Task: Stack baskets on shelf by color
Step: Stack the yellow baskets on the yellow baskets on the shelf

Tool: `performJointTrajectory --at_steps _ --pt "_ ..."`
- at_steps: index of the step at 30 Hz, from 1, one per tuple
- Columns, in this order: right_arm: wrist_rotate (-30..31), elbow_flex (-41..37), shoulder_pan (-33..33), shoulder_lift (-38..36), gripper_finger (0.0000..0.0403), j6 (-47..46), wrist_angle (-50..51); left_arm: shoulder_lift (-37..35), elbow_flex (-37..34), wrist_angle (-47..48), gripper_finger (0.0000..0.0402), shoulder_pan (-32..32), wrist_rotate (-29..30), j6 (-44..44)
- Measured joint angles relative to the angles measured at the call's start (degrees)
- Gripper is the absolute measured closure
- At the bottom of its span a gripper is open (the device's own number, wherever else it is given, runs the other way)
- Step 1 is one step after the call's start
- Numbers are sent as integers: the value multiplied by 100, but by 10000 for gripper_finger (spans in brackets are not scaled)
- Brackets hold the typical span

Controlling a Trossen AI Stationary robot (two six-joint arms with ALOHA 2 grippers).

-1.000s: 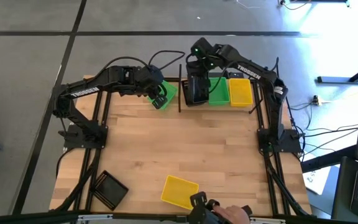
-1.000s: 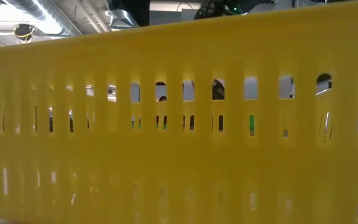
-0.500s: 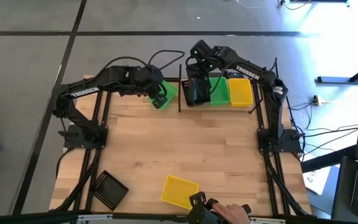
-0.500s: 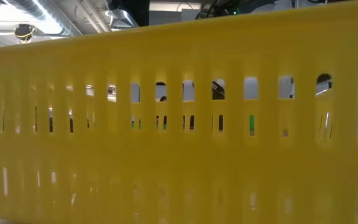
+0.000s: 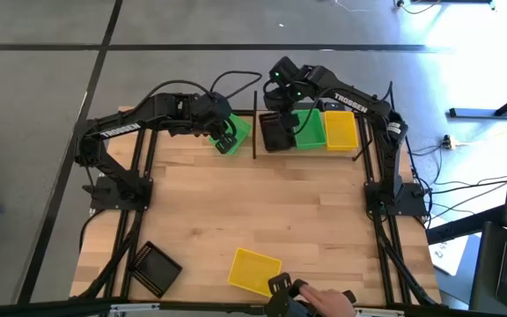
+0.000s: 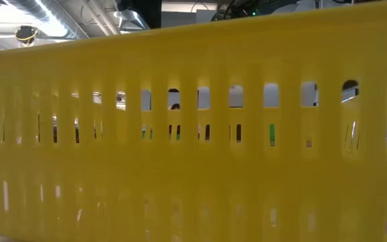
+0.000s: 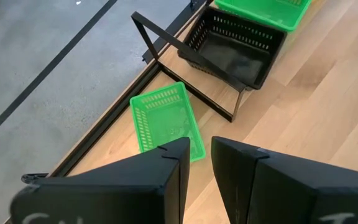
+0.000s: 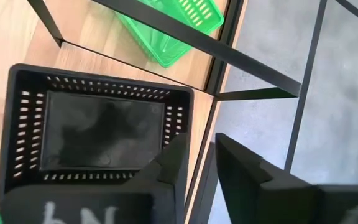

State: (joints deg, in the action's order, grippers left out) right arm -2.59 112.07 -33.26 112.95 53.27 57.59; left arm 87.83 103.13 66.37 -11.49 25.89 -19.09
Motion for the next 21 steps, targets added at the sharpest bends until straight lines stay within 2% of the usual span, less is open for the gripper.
performJointTrajectory --at_steps 6,11,17,19,21 --pt "172 151 11 0 312 -151 22 0 0 3 343 0 0 -8" --pt "69 956 28 -2 312 -990 790 0 2 289 343 -47 -10 -699" --pt "-865 2070 33 -13 312 -1606 1835 0 2 1672 343 -215 -149 -2248" --pt "-1223 2305 39 -39 312 -1720 2041 -1 -13 1980 343 -190 -228 -2427" --pt "-1483 2145 55 -239 312 -1709 2003 -7 -92 2085 343 -86 -355 -2402"
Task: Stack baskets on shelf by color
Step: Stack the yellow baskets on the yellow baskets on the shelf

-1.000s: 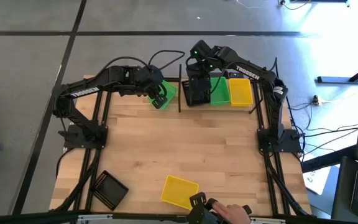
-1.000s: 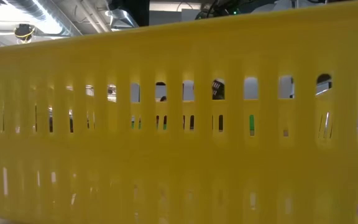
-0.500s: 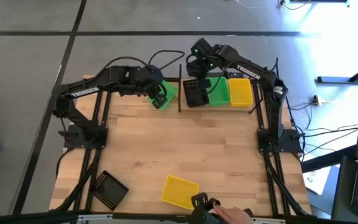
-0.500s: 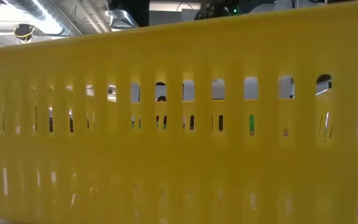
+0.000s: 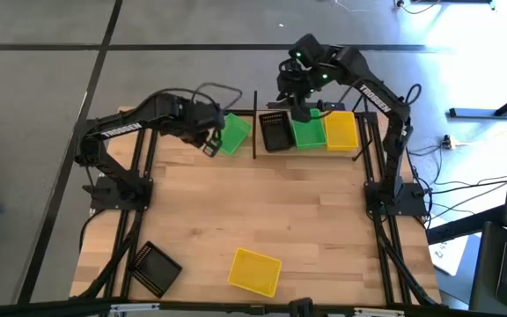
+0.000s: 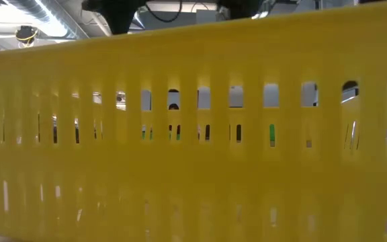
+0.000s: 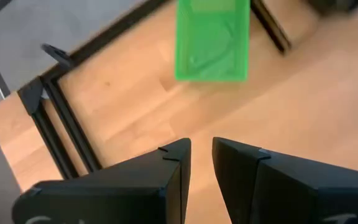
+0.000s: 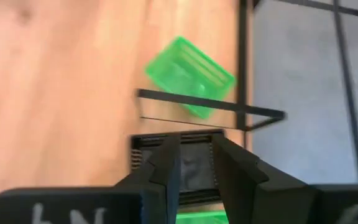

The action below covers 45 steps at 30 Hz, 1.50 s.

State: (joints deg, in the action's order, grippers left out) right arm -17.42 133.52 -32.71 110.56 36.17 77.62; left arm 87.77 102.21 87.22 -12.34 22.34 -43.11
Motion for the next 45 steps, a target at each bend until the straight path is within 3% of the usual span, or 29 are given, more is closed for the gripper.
performJointTrajectory --at_steps 9,13,17,20,27,34,40,45 --pt "-940 -64 143 -496 311 -19 555 -17 -761 278 343 567 -1478 155" --pt "-1446 -64 280 -727 311 -79 804 -17 -1123 253 343 838 -1632 136" --pt "-1528 -64 453 -990 311 -301 1041 -19 -1342 -64 343 970 -1820 472" --pt "-1533 -64 613 -1148 311 -666 1179 -19 -1542 -748 343 1037 -2111 1385" --pt "-1541 -64 1129 -1507 311 -1373 1242 -17 -2154 -2444 343 1091 -3547 3663" --pt "-1568 -64 1653 -1756 311 -1828 1228 -15 -3211 -4293 343 1271 -4891 4495" --pt "-1532 -64 1846 -1827 311 -2095 1148 -13 -3811 -5962 343 1791 -4790 4487" --pt "-1384 -64 1869 -1847 311 -2052 1146 125 -3862 -6554 343 2312 -3988 4382"
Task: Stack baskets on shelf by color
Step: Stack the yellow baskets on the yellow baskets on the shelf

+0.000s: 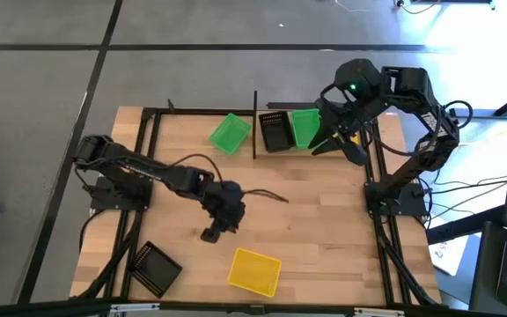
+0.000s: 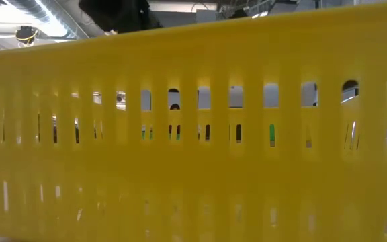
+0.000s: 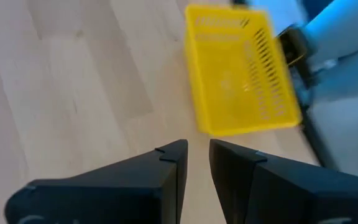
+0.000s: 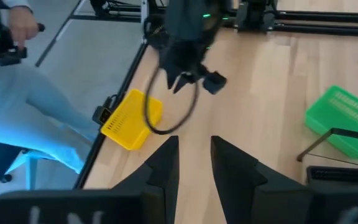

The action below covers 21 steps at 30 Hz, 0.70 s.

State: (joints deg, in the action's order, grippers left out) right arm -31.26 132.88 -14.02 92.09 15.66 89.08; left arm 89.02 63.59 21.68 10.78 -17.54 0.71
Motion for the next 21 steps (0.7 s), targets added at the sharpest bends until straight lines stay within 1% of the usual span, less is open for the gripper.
performJointTrajectory --at_steps 3,5,10,12,14,21 --pt "216 0 -1 0 311 110 0 196 -4 -275 343 225 545 -52" --pt "325 0 -2 0 311 250 2 366 -4 -471 343 342 743 -228" --pt "330 0 -2 0 311 394 30 713 1 -1231 343 556 781 -700" --pt "327 0 -2 0 311 413 47 848 -5 -1319 343 637 788 -891" --pt "325 0 -2 0 311 452 85 1025 -4 -1663 343 714 794 -1155" --pt "321 -2 -2 0 311 698 92 1521 -5 -1896 343 888 798 -1221"
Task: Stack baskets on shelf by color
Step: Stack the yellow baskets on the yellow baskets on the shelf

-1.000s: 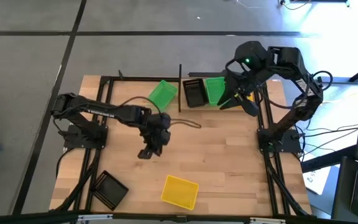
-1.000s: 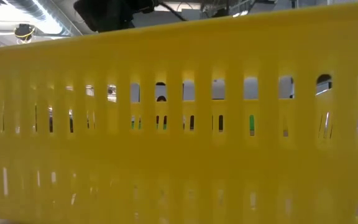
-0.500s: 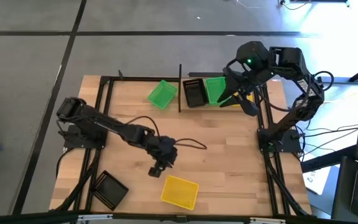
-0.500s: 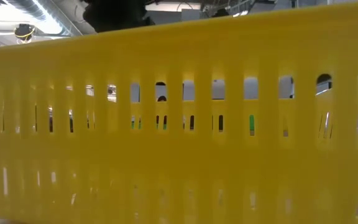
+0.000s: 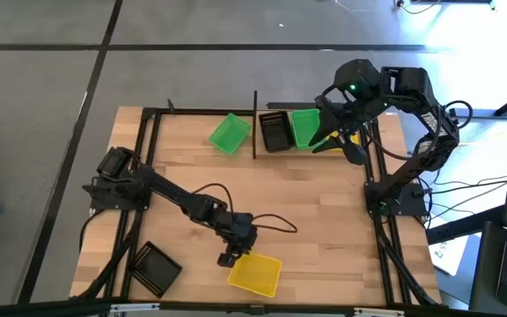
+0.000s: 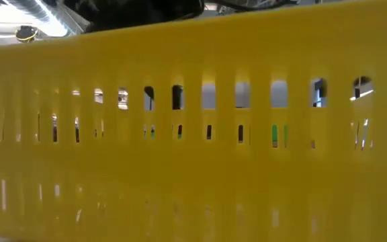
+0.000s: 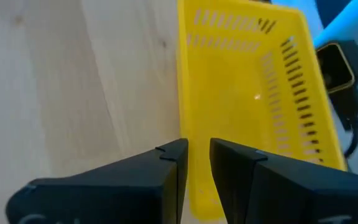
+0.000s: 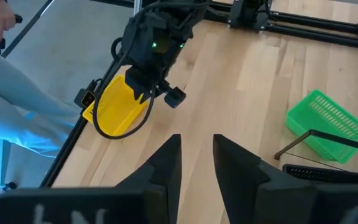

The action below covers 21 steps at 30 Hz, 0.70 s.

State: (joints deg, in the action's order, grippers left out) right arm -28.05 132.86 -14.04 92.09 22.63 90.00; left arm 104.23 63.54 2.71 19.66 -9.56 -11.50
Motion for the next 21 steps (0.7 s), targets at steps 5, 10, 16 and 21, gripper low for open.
performJointTrajectory --at_steps 5,10,16,21 --pt "0 0 0 0 311 13 0 88 3 -4 343 -9 51 -7" --pt "0 0 0 0 311 13 0 96 3 67 343 -6 172 147" --pt "0 0 0 0 311 13 0 96 3 217 343 -15 317 264" --pt "0 0 0 0 311 13 2 300 10 247 343 -17 304 262"
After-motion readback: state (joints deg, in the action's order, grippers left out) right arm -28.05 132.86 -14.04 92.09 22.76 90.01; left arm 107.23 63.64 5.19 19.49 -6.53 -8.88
